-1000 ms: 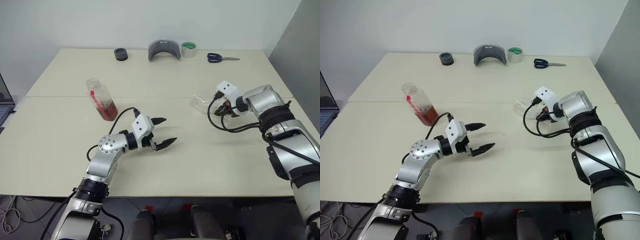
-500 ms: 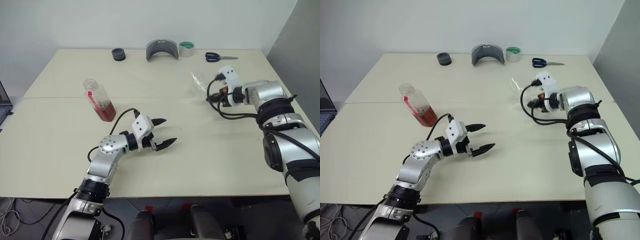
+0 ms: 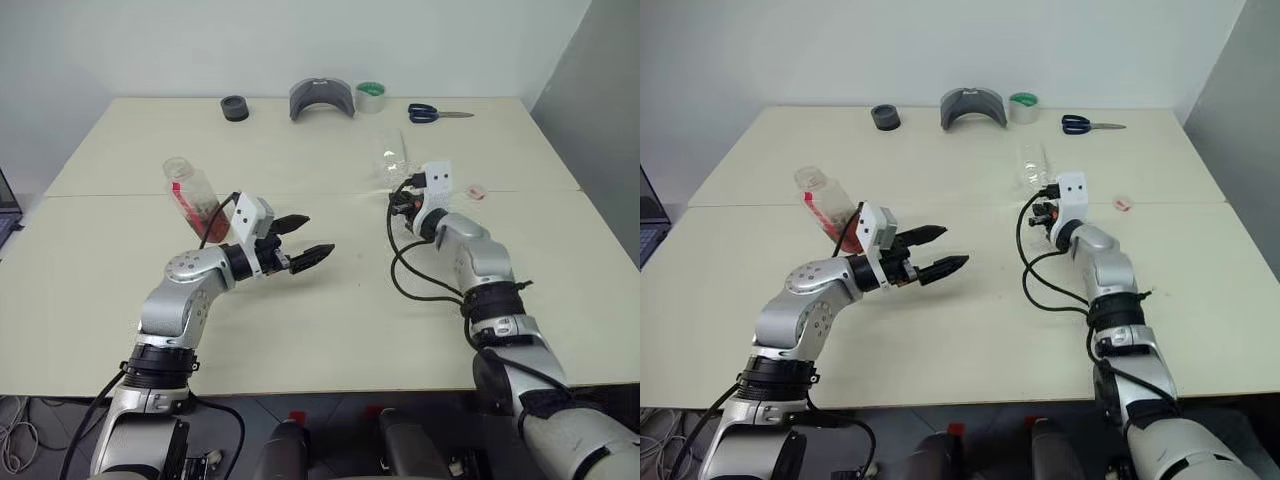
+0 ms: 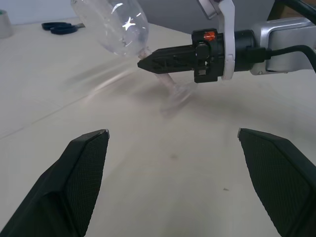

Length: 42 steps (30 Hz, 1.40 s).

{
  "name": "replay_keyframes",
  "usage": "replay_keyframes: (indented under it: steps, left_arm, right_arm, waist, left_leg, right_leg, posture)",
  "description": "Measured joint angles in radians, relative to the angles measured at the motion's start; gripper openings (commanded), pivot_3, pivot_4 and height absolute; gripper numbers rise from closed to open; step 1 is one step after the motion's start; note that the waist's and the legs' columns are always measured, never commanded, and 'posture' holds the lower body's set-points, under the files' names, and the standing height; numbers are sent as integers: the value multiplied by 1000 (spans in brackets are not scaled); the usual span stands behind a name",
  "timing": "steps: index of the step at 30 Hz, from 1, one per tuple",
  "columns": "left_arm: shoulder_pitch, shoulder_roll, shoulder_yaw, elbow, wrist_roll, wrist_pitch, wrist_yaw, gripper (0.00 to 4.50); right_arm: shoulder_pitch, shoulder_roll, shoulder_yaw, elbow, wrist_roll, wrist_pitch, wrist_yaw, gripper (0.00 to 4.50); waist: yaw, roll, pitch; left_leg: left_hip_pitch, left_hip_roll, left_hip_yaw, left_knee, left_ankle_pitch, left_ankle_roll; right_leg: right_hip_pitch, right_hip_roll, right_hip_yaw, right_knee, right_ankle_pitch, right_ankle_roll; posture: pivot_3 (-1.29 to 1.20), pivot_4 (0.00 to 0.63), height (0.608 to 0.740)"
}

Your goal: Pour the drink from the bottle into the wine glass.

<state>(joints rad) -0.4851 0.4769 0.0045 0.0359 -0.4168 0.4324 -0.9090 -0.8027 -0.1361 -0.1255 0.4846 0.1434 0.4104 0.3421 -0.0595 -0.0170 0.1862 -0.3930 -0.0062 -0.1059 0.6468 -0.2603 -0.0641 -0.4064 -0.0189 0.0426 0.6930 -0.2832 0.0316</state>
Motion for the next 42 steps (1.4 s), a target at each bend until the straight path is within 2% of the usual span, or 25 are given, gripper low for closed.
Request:
replay_keyframes:
  steps: [13,18,21,28,35,42]
  left_arm:
    - [7,34,-32,-37,1,18,-54,4500]
    - [7,34,-40,-37,1,18,-62,4500]
    - [7,34,-40,-37,2,18,-63,4500]
    - [51,38,-35,-67,13,13,-29,4500]
    - [164,80,38,-198,5,55,63,4500]
    - [227,117,110,-280,-16,105,116,4500]
  right_arm:
    - [385,58,34,-487,37,89,-89,160]
    - [475,69,82,-566,33,97,-101,160]
    - [466,70,89,-545,33,70,-100,160]
    - [447,56,119,-435,14,-123,-31,160]
    - [276,114,204,-176,-9,-281,55,160]
    - [137,131,214,74,-24,-414,101,160]
  waist:
    - [7,-4,-15]
    - [0,-6,-17]
    - [0,-7,-18]
    - [-9,-7,-17]
    - [-23,-5,-12]
    - [-15,-5,-10]
  left_leg:
    - [3,0,-1,-1,0,1]
    - [22,3,-1,-8,-1,1]
    - [29,3,0,-12,-1,1]
    - [29,4,1,-14,-1,1]
    - [26,10,2,-17,-1,0]
    - [24,14,3,-17,-1,0]
  right_leg:
    - [4,1,0,-3,0,0]
    - [22,3,-1,-11,-1,0]
    - [28,4,0,-12,-3,-2]
    - [27,4,1,-12,-3,-2]
    - [20,8,1,-11,-3,-4]
    - [20,7,1,-12,-3,-4]
  posture:
    - [0,150,740]
    - [0,150,740]
    - [0,150,740]
    - [0,150,740]
    - [0,150,740]
    - [0,150,740]
